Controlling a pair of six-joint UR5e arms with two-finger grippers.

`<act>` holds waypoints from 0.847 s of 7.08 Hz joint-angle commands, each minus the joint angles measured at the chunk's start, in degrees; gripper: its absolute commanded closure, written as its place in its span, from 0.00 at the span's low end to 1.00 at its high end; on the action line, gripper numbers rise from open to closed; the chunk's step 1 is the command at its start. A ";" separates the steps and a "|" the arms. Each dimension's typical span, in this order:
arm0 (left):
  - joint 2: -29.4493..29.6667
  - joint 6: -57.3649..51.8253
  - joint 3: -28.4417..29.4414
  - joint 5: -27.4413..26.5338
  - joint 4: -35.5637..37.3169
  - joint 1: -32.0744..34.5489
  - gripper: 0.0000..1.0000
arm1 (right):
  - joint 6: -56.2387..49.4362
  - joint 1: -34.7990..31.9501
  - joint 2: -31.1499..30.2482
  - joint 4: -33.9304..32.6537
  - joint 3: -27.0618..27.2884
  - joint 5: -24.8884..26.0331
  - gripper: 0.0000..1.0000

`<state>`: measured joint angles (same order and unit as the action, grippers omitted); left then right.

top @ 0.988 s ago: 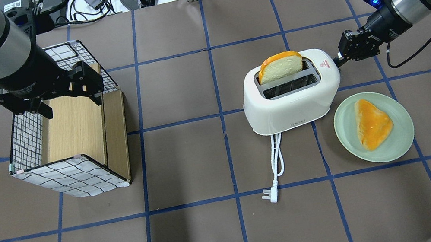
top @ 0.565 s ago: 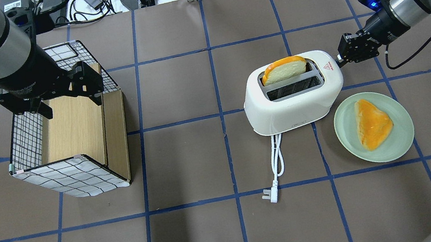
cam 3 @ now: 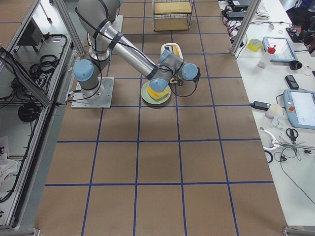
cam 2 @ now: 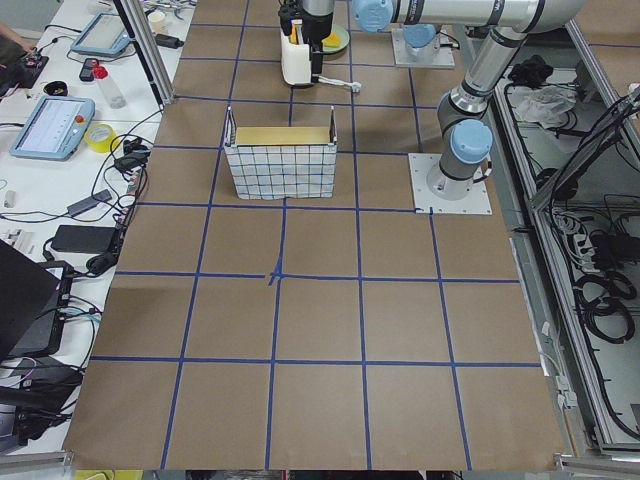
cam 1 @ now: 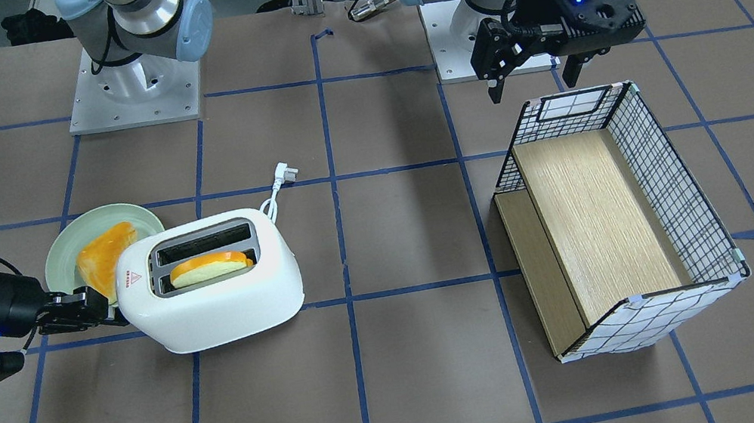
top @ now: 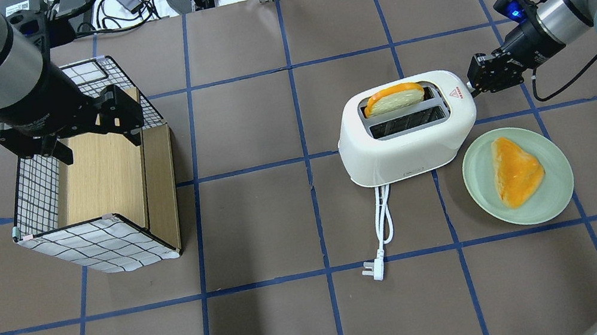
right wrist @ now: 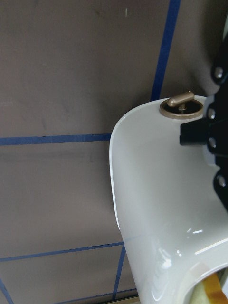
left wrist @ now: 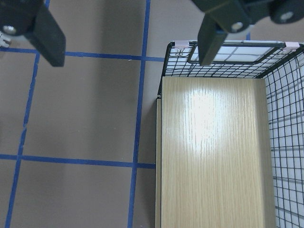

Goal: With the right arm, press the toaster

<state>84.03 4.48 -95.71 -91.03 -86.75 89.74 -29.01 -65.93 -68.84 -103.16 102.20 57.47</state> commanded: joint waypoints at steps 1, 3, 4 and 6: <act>0.00 0.00 0.00 -0.02 0.00 0.00 0.00 | 0.18 0.01 0.02 -0.28 0.10 0.01 1.00; 0.00 0.00 0.00 -0.02 0.00 0.00 0.00 | 1.76 0.01 -1.20 0.07 -0.86 1.66 1.00; 0.00 0.00 0.00 -0.02 0.00 0.00 0.00 | 3.07 0.01 -2.69 0.59 -0.95 3.42 1.00; 0.00 0.00 0.00 -0.02 0.00 0.00 0.00 | 4.22 0.10 -4.98 2.52 -1.13 3.52 1.00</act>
<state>84.02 4.48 -95.71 -91.06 -86.75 89.74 -25.52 -65.89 -72.38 -101.77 101.20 60.68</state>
